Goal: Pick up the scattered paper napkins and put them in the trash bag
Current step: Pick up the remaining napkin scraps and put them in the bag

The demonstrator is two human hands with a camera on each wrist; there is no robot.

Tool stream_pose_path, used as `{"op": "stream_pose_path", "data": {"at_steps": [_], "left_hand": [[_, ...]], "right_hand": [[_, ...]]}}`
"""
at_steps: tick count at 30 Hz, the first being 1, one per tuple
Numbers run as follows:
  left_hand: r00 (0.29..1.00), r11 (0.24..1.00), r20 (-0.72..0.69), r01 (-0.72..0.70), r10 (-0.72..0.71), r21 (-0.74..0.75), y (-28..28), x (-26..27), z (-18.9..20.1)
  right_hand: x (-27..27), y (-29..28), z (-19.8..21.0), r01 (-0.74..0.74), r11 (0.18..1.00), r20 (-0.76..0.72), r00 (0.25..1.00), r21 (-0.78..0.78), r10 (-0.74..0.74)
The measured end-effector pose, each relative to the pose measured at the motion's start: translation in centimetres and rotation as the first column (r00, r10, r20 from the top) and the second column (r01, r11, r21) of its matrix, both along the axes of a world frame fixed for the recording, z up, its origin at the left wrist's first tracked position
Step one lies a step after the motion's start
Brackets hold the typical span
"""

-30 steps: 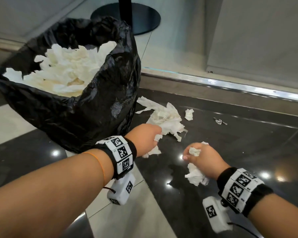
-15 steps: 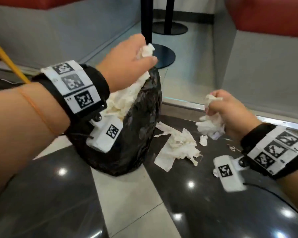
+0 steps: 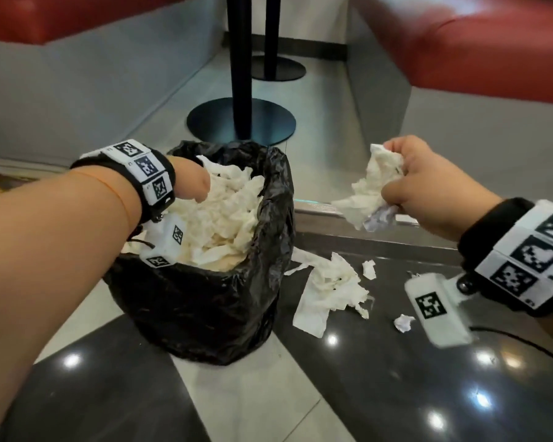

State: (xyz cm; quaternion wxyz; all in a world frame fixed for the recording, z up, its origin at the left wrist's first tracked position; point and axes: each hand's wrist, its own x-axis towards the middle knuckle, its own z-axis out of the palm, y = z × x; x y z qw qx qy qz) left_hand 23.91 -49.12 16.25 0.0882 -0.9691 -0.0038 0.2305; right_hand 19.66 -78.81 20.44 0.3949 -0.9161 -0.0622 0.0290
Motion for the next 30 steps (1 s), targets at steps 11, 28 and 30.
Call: {"op": "stream_pose_path", "data": {"at_steps": [11, 28, 30], "left_hand": [[0.901, 0.95, 0.416, 0.014, 0.123, -0.311, 5.6, -7.3, -0.1], [0.864, 0.825, 0.169, 0.504, -0.475, -0.257, -19.8, -8.1, -15.9], [0.91, 0.863, 0.096, 0.413, -0.403, -0.291, -23.0, -6.6, -19.2]], "right_hand": [[6.5, 15.0, -3.8, -0.248, 0.92, -0.057, 0.969, -0.304, 0.242], [2.6, -19.0, -25.3, -0.346, 0.78, -0.487, 0.871, -0.522, 0.06], [0.8, -21.7, -27.1, -0.323, 0.822, -0.529, 0.848, -0.469, 0.031]]}}
